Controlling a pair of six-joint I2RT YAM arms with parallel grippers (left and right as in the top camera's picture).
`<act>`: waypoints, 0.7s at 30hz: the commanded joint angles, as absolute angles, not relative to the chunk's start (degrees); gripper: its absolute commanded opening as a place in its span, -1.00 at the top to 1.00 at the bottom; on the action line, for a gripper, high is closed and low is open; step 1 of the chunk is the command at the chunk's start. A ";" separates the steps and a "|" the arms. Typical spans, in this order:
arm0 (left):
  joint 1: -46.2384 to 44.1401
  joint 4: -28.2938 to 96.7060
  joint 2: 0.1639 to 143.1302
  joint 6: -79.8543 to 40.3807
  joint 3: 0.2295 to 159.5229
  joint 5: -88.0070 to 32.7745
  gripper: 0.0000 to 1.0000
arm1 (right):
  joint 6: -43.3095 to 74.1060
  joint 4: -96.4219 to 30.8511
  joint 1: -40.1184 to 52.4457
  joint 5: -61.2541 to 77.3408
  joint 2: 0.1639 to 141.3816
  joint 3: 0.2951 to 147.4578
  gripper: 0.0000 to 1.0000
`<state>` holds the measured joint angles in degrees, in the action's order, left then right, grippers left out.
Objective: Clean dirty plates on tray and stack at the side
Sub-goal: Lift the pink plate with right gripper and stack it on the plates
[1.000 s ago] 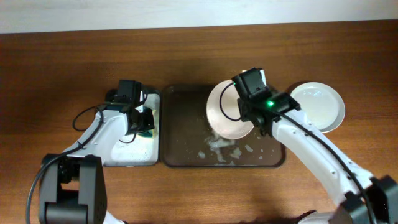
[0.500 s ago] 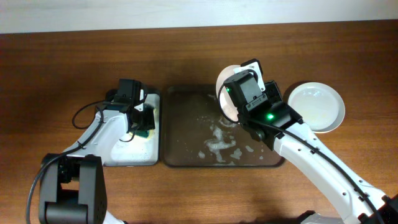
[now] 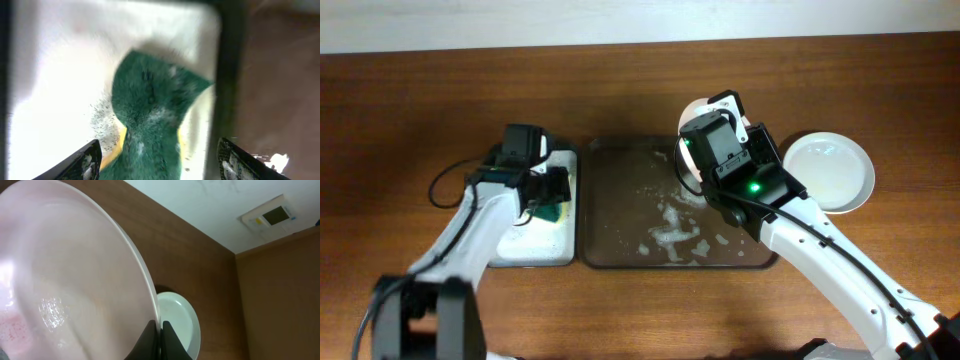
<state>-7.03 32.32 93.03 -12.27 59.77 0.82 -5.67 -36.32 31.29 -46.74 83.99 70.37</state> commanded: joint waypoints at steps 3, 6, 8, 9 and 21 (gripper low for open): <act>-6.70 34.24 86.59 -13.19 60.16 0.23 -0.50 | -5.80 -34.98 31.55 -48.75 83.07 71.61 0.92; -6.70 35.73 86.61 -13.19 60.14 0.23 -0.52 | -5.78 -34.87 31.55 -48.75 83.07 71.61 0.92; -6.70 35.86 86.61 -13.21 60.14 0.21 -0.56 | -5.39 -34.87 31.53 -48.69 83.07 71.61 0.92; -6.70 35.83 86.61 -13.19 60.14 0.23 -0.58 | -4.82 -34.87 31.44 -48.69 83.07 71.61 0.92; -6.70 37.10 86.61 -13.19 60.03 0.23 -0.64 | 17.78 -40.75 11.86 -23.44 83.35 71.59 0.92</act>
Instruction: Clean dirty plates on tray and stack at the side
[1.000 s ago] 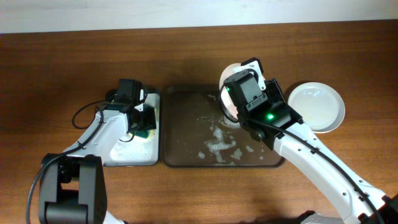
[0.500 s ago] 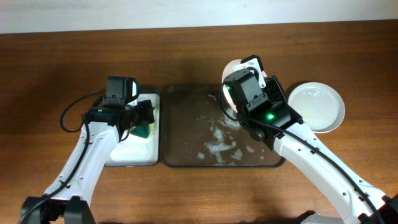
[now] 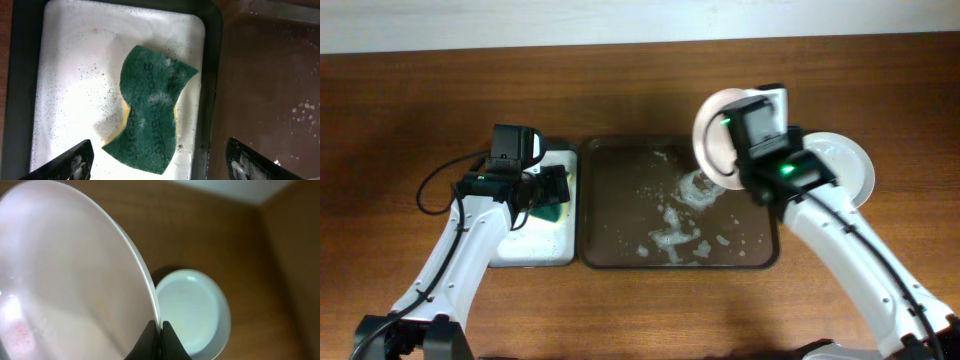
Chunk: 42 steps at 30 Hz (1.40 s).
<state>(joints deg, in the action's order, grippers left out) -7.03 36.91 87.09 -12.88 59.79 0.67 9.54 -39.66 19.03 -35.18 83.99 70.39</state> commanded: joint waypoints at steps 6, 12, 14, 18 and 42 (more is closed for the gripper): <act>-6.70 37.17 86.61 -13.19 60.03 0.25 -0.64 | 21.56 -43.81 -5.63 -9.72 84.75 71.57 0.92; -6.70 37.15 86.61 -13.19 60.03 0.25 -0.64 | 21.54 -45.28 -21.19 -1.67 89.19 71.57 0.92; -6.70 37.15 86.61 -13.19 60.03 0.25 -0.64 | 21.54 -45.63 -24.18 -1.67 91.13 71.57 0.92; -6.70 37.15 86.61 -13.19 60.03 0.25 -0.64 | 21.56 -45.67 -27.51 -0.75 94.32 71.57 0.92; -4.49 44.12 86.52 -17.32 60.12 -2.72 -0.99 | 4.93 -54.94 0.64 14.20 95.90 71.59 -0.97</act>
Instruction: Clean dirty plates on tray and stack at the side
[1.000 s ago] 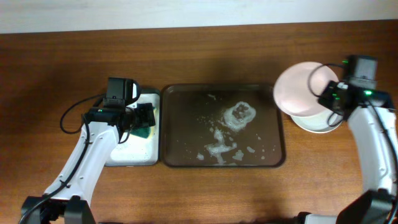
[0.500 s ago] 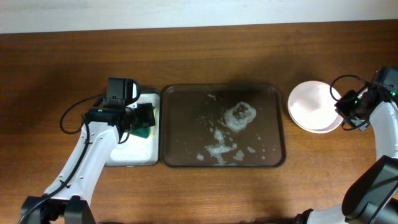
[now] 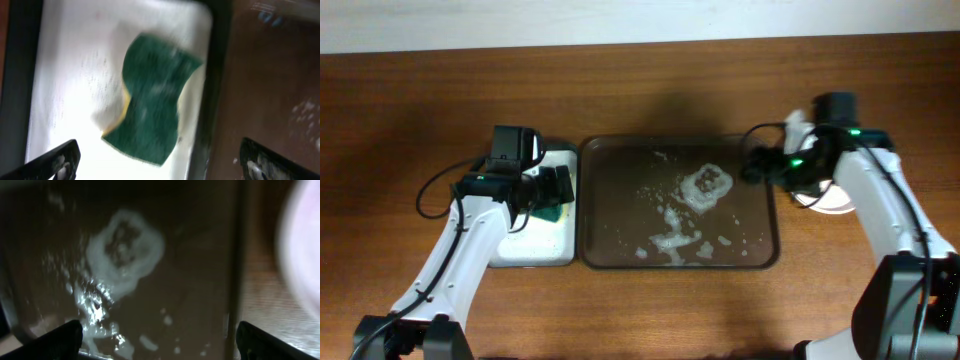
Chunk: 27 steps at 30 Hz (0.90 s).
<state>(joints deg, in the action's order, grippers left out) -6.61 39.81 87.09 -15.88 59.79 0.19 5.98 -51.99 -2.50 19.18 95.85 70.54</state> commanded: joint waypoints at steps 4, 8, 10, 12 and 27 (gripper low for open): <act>-2.00 52.53 85.23 -17.23 60.10 -4.29 -0.99 | 4.91 -60.27 2.20 14.26 94.08 71.59 -0.97; -1.87 57.41 81.01 -16.14 59.79 -4.23 -0.99 | 4.89 -63.46 2.24 11.66 90.21 71.50 -0.97; -1.87 57.71 76.18 -15.70 58.28 -4.25 -0.99 | 4.86 -63.37 2.24 10.83 85.43 70.08 -0.97; -1.87 57.34 72.10 -15.27 56.60 -4.23 -0.99 | 4.89 -61.78 2.26 10.22 81.23 68.05 -0.97; -3.97 45.69 31.29 -14.50 36.51 -3.22 -0.99 | 4.89 -53.12 2.24 7.20 36.88 49.19 -0.97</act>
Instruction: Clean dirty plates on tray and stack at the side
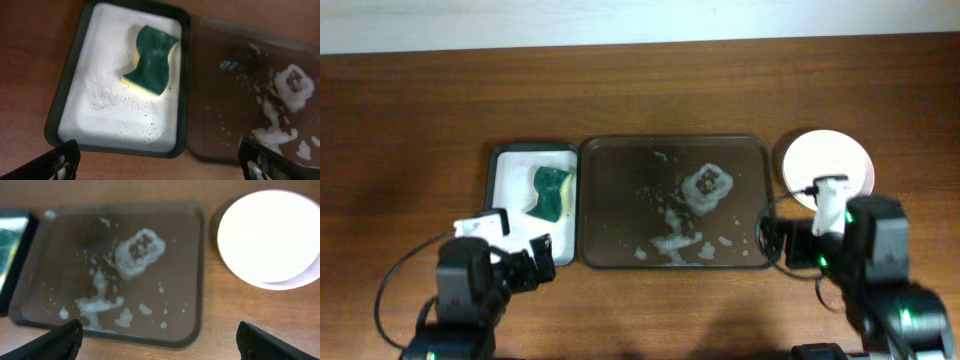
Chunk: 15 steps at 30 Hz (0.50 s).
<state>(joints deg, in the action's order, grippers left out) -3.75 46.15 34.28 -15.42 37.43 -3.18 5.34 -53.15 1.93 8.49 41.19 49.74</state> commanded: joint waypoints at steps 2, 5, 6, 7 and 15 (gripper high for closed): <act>-3.97 45.74 30.87 -14.50 36.51 -3.22 -0.99 | 4.89 -53.12 2.24 7.20 35.18 49.19 -0.97; -3.97 45.91 30.89 -14.50 36.51 -3.22 -0.99 | 4.89 -53.12 2.24 7.22 34.92 49.17 -0.98; -3.97 45.93 30.89 -14.50 36.51 -3.25 -0.99 | 4.89 -53.12 2.24 7.20 35.03 49.17 -0.97; -3.97 45.93 30.89 -14.50 36.51 -3.25 -0.99 | 4.89 -53.12 2.24 7.20 35.16 49.17 -0.97; -3.97 45.93 30.89 -14.50 36.51 -3.22 -0.99 | 4.89 -53.12 2.24 7.20 35.46 49.17 -0.97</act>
